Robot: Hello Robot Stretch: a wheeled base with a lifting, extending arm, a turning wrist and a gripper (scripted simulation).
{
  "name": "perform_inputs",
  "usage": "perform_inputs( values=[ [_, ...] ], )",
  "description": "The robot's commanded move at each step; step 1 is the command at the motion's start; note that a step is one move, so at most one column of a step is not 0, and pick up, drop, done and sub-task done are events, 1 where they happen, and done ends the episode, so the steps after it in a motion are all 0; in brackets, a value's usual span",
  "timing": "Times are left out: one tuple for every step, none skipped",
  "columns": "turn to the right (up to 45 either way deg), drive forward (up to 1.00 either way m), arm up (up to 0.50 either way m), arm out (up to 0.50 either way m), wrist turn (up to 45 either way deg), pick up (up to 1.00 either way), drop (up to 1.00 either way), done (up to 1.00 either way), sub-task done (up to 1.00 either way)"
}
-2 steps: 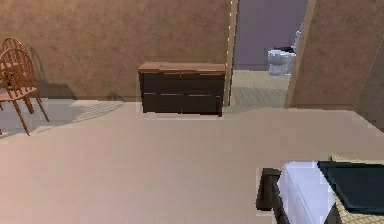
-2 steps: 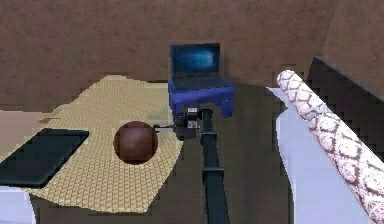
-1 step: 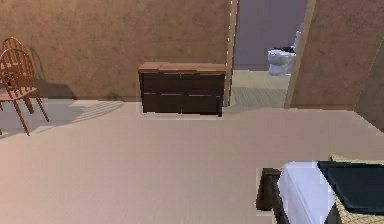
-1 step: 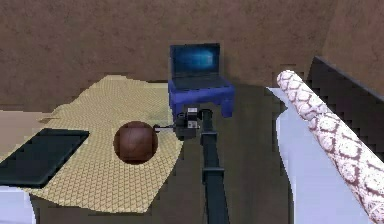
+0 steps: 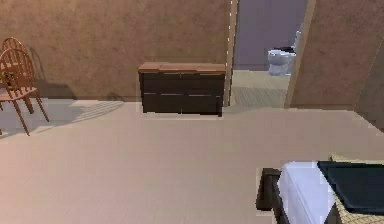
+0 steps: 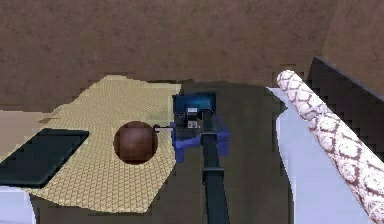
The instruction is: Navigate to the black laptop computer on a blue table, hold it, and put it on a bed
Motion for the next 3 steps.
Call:
perform_inputs(
  values=[
    [0.0, 0.00, 0.10, 0.00, 0.0, 0.00, 0.00, 0.00, 0.00],
    [0.0, 0.00, 0.00, -0.08, 0.0, 0.00, 0.00, 0.00, 0.00],
    [0.0, 0.00, 0.00, 0.00, 0.0, 0.00, 0.00, 1.00, 0.00]
  ],
)
